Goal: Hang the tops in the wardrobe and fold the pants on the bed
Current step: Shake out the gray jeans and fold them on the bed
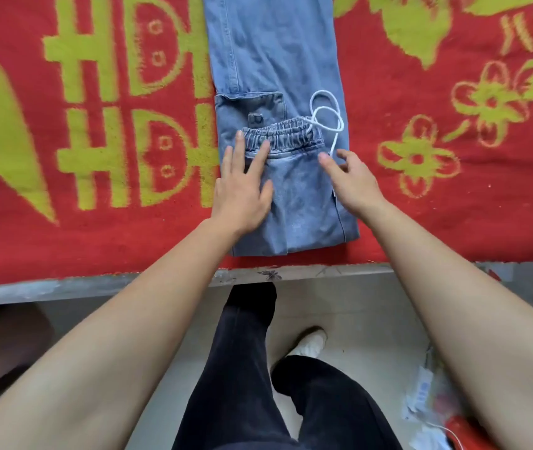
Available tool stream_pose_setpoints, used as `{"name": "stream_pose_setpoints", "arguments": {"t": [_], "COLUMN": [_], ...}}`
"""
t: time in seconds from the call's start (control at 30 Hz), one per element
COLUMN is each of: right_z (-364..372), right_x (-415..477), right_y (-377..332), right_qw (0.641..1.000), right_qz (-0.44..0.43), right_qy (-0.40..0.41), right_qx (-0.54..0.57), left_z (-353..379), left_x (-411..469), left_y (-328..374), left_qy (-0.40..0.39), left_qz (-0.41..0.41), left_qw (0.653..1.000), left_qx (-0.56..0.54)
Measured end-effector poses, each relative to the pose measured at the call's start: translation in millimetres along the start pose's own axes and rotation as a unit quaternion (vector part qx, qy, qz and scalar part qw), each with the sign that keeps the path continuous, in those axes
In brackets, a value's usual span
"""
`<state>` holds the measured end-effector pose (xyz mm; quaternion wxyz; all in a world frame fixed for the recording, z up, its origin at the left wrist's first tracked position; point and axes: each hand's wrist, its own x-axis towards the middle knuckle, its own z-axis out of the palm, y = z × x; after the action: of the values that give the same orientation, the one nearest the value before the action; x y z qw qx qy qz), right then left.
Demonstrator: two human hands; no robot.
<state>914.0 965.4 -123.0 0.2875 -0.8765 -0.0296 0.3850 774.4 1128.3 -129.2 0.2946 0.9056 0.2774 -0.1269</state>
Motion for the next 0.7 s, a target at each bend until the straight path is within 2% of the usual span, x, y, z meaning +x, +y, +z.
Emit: {"name": "stream_pose_setpoints", "arguments": {"t": [0.07, 0.17, 0.37, 0.53, 0.6, 0.7], "right_z": [6.9, 16.5, 20.4, 13.2, 9.9, 8.6], "right_x": [-2.1, 0.3, 13.6, 29.7, 29.5, 10.1], "right_y": [9.8, 17.9, 5.8, -1.8, 1.4, 13.3], "right_qw": [0.989, 0.964, 0.962, 0.949, 0.945, 0.901], "right_qz": [-0.079, -0.108, -0.087, -0.086, -0.117, -0.239], "right_qy": [-0.022, -0.01, 0.013, -0.009, 0.02, 0.128], "right_qx": [-0.122, -0.244, -0.257, -0.305, -0.305, -0.337], "left_z": [9.0, 18.5, 26.4, 22.6, 19.0, 9.7], "left_x": [5.4, 19.8, 41.0, 46.8, 43.3, 23.3], "left_y": [-3.9, -9.8, -20.0, -23.0, -18.2, -8.1], "left_qy": [-0.039, -0.083, -0.125, -0.148, -0.122, 0.014], "left_qz": [0.014, 0.013, 0.03, 0.045, 0.054, 0.114], "left_qw": [0.996, 0.985, 0.974, 0.968, 0.968, 0.972], "left_qx": [0.085, 0.153, 0.189, 0.197, 0.21, 0.204]}}
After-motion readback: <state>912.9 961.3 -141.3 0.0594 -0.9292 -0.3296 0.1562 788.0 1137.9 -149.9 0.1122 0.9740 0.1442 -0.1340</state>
